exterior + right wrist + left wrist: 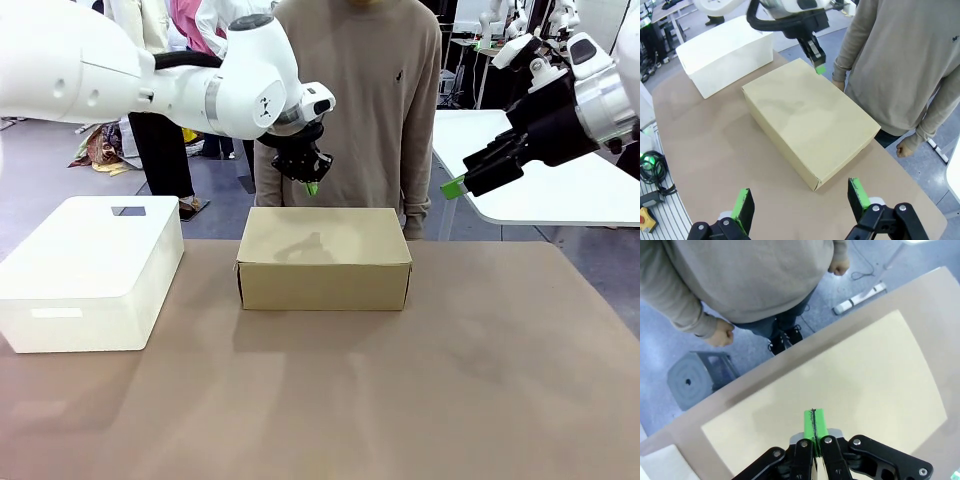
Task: Pack the shoes into the box.
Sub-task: Press down on the lid of the Shoes Box.
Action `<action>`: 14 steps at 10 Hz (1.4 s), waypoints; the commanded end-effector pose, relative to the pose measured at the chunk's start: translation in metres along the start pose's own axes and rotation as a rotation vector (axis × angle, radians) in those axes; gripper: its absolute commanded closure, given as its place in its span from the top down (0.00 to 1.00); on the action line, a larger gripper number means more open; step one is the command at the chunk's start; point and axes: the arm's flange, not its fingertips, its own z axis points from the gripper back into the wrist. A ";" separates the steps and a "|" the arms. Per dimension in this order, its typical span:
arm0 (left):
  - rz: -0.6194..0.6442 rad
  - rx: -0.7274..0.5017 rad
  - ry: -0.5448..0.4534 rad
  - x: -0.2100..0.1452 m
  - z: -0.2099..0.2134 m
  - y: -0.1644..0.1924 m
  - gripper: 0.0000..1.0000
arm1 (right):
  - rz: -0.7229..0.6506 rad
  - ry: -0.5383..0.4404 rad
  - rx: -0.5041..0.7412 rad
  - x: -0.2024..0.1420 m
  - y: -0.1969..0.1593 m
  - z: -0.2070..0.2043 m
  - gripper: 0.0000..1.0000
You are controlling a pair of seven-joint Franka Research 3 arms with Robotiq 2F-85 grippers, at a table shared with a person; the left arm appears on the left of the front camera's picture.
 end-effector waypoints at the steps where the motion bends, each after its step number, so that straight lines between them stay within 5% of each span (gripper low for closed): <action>1: -0.044 0.055 -0.006 -0.051 0.045 0.006 0.00 | -0.016 0.006 -0.014 -0.001 0.001 -0.001 1.00; 5: -0.196 0.016 -0.051 -0.120 0.113 0.025 0.00 | -0.016 0.006 -0.014 -0.001 0.001 -0.001 1.00; 10: -0.352 -0.174 -0.014 -0.204 0.179 0.040 0.92 | -0.016 0.006 -0.014 -0.001 0.001 -0.001 1.00; 11: -0.338 -0.157 -0.004 -0.209 0.182 0.039 1.00 | -0.016 0.006 -0.014 -0.001 0.001 -0.001 1.00; 14: -0.369 -0.111 -0.024 -0.250 0.181 0.033 1.00 | -0.016 0.006 -0.014 -0.001 0.001 -0.001 1.00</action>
